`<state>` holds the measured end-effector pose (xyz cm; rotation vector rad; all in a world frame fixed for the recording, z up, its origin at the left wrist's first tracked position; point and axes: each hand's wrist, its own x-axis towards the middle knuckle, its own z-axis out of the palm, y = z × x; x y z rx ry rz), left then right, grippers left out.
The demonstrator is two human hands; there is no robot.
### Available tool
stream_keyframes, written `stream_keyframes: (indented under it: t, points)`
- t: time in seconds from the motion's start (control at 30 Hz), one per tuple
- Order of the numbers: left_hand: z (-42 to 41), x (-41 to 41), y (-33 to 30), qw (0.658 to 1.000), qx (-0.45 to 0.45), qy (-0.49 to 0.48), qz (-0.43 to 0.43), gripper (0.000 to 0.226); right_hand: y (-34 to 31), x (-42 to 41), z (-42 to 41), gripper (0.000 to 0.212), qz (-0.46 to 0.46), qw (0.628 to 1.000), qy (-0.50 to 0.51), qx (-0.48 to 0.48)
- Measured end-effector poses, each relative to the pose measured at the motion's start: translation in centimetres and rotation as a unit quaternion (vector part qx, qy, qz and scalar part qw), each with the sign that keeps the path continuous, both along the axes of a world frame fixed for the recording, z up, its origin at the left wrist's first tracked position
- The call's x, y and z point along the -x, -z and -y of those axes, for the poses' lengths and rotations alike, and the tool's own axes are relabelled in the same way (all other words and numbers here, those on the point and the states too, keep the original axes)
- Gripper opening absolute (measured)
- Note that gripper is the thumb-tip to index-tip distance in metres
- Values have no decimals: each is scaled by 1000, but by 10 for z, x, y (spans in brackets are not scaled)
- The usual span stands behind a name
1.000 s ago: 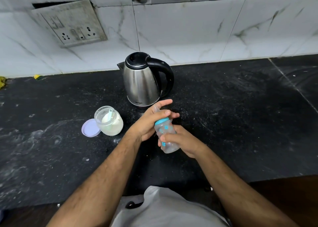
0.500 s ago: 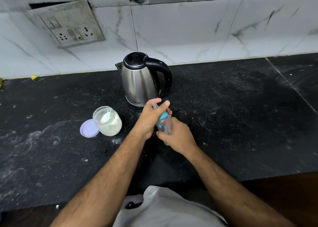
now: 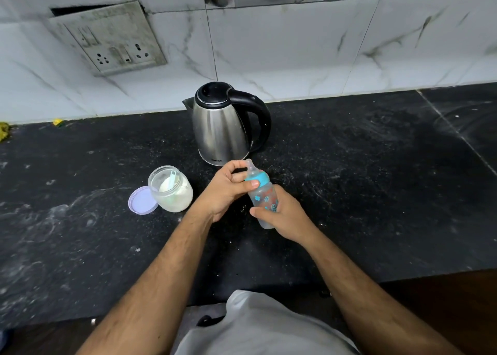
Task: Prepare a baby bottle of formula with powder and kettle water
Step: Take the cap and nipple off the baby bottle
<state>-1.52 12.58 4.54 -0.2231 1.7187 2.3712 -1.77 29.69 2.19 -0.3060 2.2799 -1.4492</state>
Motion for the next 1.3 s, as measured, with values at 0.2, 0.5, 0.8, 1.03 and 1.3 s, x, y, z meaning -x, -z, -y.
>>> stream_keyframes:
  t: [0.2, 0.5, 0.8, 1.03, 1.3]
  points:
    - [-17, -4, 6, 997, 53, -51, 7, 57, 8, -12, 7, 53, -44, 999, 17, -11]
    - [1, -17, 16, 997, -71, -5, 2, 52, 17, -12, 9, 40, -5, 999, 31, 10]
    - [-15, -23, 18, 992, 77, -96, -1, 67, 23, -19, 13, 48, -10, 1000, 15, 21]
    - [1, -30, 24, 998, -16, -52, 7, 60, 30, -18, 12, 60, -12, 999, 46, 20]
    - [6, -27, 27, 985, 124, -114, -27, 51, 33, -14, 15, 55, -128, 983, 81, -99]
